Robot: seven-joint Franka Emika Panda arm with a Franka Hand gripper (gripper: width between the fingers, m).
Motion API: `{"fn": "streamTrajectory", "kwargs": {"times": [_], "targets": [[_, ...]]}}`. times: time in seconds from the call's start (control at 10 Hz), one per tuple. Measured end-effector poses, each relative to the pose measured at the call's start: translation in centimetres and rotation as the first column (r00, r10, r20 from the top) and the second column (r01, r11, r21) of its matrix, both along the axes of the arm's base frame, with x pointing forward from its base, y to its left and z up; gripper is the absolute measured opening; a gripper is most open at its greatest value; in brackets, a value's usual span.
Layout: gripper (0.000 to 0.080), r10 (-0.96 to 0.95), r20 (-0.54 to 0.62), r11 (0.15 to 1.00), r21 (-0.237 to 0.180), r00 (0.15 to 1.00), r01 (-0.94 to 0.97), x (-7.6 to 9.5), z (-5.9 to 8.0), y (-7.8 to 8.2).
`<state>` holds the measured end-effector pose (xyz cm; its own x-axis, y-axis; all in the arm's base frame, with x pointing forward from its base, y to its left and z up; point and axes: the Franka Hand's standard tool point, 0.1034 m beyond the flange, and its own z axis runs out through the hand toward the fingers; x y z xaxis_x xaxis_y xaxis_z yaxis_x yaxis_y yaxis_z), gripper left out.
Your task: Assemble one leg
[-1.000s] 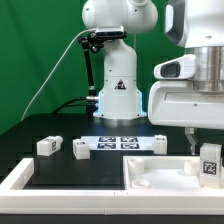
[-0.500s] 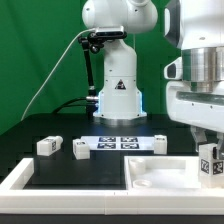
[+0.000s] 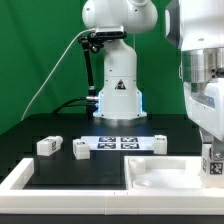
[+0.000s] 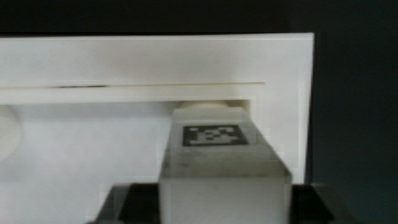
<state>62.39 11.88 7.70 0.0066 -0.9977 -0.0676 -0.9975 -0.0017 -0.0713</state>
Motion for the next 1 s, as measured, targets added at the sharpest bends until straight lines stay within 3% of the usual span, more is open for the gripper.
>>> {"fn": "streamTrajectory", "kwargs": {"times": [0.1,0.2,0.3,0.6,1.0], "targets": [[0.0356,0.050,0.003,0.999,-0.004,0.999,-0.050,0.01,0.00,-0.01],[0.0505,0.124,0.007,0.992,-0.008,0.992,-0.124,0.11,0.20,-0.07],[0.0603,0.220,0.006,0.975,-0.016,0.976,-0.220,0.08,0.26,0.02],[0.0647,0.586,0.019,0.810,-0.050,0.810,-0.584,0.15,0.34,0.01],[0.0649,0.906,-0.015,0.418,-0.115,0.423,-0.901,0.08,0.32,0.58]]}}
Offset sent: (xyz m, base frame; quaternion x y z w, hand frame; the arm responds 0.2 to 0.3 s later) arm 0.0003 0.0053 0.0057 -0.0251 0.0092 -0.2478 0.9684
